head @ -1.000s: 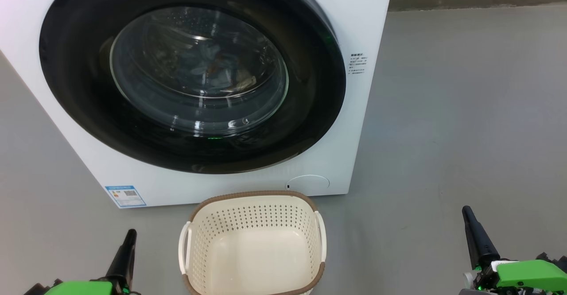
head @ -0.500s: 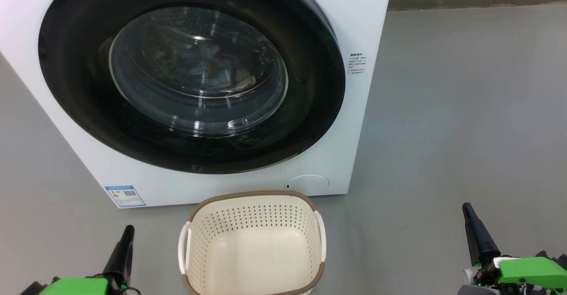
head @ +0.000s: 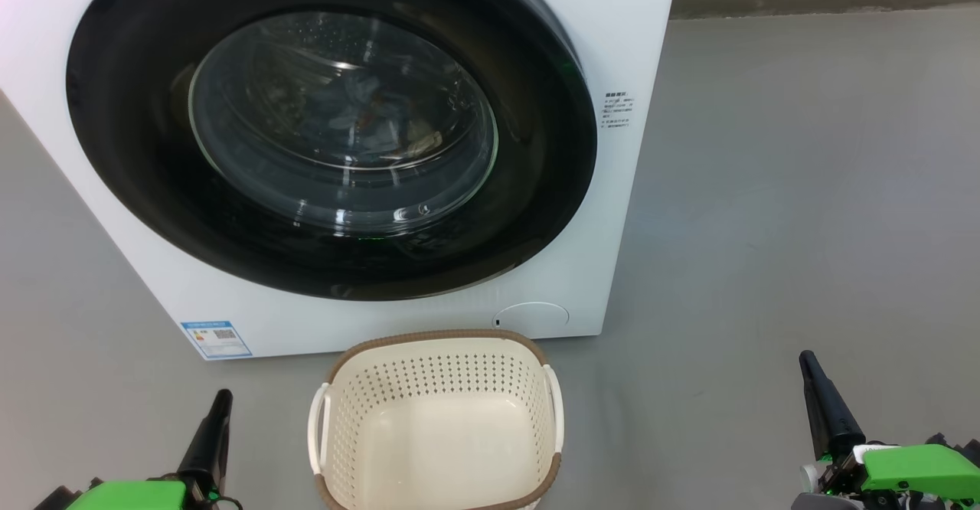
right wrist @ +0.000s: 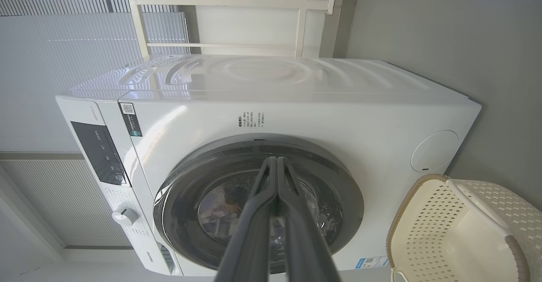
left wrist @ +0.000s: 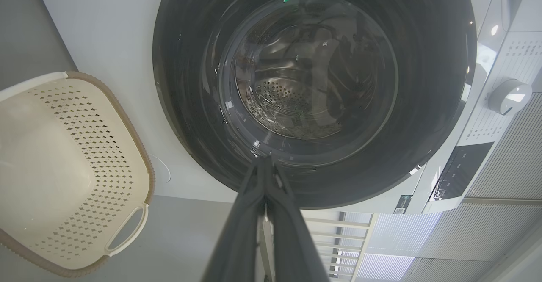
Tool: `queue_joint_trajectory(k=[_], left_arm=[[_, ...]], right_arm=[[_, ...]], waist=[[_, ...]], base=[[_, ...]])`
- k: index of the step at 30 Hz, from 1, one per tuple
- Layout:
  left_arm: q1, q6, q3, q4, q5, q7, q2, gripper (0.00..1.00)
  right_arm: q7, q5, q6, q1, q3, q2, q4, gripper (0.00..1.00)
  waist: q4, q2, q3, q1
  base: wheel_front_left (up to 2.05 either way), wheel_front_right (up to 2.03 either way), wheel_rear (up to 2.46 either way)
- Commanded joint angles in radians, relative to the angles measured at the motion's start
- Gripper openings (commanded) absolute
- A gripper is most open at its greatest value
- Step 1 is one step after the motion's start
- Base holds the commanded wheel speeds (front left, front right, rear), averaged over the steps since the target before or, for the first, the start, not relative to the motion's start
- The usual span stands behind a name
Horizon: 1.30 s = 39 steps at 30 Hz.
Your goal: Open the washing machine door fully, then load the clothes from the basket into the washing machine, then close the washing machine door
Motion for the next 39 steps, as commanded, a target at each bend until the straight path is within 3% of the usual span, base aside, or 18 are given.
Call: queue_joint_trajectory(k=[1,39], left_arm=[[-0.042,-0.01,0.036,-0.018,0.005,0.005,0.016,0.0],[-0.043,-0.01,0.046,-0.018,0.013,0.013,0.01,0.0]], right_arm=[[0.007,0.002,0.002,-0.043,0.018,-0.002,-0.024,0.0],[0.013,-0.005,0.002,-0.044,0.01,0.003,-0.024,0.0]], waist=[[0.0,-0.0001,0.0,-0.0001],[0.0,-0.0001,0.0,-0.0001]], base=[[0.0,0.0,0.0],[0.0,0.0,0.0]])
